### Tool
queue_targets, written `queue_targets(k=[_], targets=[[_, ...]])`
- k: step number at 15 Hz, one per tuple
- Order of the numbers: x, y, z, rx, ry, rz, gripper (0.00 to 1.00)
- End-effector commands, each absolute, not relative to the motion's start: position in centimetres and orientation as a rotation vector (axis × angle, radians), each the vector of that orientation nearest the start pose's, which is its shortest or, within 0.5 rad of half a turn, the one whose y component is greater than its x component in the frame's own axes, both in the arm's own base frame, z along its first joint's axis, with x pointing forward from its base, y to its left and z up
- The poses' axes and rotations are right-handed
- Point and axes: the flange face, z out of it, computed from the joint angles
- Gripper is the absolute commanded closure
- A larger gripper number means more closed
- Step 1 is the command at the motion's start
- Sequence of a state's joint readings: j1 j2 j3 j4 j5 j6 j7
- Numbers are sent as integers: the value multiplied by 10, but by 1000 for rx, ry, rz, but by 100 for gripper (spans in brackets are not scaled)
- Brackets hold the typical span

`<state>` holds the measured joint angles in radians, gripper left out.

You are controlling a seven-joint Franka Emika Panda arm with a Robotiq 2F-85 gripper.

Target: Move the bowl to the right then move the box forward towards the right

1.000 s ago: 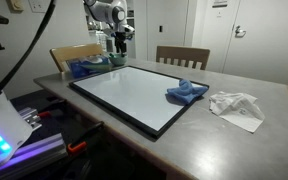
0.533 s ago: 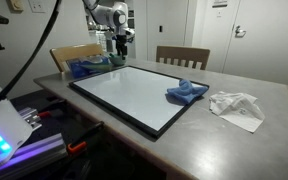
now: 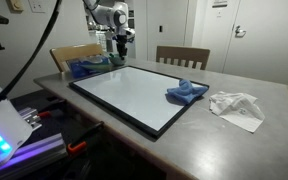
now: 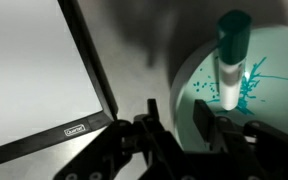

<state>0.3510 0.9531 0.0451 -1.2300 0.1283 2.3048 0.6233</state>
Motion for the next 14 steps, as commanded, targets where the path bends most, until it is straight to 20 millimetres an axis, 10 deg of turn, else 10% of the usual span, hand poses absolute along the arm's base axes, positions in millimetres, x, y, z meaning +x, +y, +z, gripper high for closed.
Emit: queue_targets(k=[1, 4, 14], targets=[[714, 291, 196, -2926, 471, -37, 87], [713, 292, 193, -2926, 465, -30, 100], [720, 293, 232, -2957, 394, -89, 99]])
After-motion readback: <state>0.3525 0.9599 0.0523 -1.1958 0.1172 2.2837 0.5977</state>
